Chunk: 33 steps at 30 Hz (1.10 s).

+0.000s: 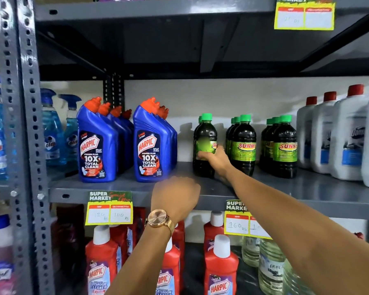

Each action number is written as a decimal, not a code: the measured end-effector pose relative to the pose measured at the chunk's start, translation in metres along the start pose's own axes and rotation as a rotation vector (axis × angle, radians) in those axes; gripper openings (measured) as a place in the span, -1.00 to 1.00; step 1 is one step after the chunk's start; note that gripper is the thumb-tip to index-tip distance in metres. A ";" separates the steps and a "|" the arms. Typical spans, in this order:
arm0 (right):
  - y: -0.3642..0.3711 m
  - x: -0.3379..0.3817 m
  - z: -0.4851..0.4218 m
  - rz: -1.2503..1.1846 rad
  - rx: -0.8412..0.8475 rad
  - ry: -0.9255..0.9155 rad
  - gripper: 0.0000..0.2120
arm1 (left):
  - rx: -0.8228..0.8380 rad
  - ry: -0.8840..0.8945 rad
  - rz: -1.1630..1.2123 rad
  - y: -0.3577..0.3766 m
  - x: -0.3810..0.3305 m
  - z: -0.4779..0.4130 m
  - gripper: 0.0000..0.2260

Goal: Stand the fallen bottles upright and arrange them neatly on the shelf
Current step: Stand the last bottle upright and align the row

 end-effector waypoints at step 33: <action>-0.005 0.001 0.004 0.305 0.028 -0.080 -0.19 | 0.100 0.019 -0.047 0.000 0.000 -0.004 -0.69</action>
Point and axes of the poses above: each hand's wrist, its own z-axis away from the middle knuckle, its own y-axis out of the palm, x = y × z, the point moved 3 cm from there along -z, towards the middle knuckle, and after that the axes turned 3 degrees about x, right-handed, at the moved point
